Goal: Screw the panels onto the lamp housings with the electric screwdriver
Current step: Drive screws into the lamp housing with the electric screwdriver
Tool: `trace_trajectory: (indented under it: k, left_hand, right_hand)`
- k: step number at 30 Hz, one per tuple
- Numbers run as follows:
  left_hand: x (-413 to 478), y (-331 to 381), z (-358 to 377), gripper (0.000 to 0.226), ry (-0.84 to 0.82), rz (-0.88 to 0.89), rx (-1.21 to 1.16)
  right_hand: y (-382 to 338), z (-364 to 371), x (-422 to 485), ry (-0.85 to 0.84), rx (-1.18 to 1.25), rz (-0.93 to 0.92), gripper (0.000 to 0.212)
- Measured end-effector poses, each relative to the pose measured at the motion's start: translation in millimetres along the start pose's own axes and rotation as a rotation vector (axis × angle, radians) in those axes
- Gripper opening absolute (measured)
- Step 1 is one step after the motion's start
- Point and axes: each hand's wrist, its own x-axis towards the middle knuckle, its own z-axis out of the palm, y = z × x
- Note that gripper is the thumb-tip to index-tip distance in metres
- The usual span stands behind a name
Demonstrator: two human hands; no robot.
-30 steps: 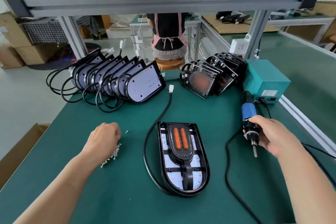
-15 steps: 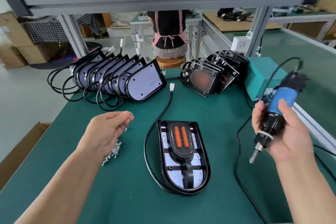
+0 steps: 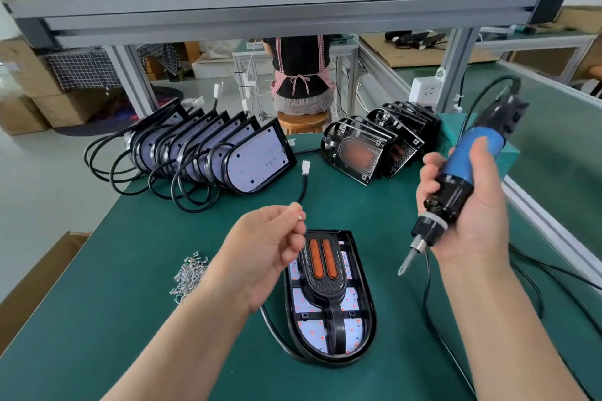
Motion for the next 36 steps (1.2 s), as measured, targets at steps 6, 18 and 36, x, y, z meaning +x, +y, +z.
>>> trace_trajectory:
  k: [6,18,36]
  left_hand:
    - [-2.4,-13.1,9.2,0.006,-0.058,-0.009,-0.068]
    - [-0.3,-33.7,20.1,0.012,0.114,0.119,0.176]
    - [-4.4,-35.6,35.3,0.012,0.032,-0.199,-0.494]
  right_hand:
    - [16.7,-13.8,-2.7,0.058,-0.112,0.090,0.046]
    - [19.4,15.9,-1.4,0.162,-0.031,-0.186,0.033]
    - [19.6,32.2,-9.1,0.190,0.002,-0.317,0.020]
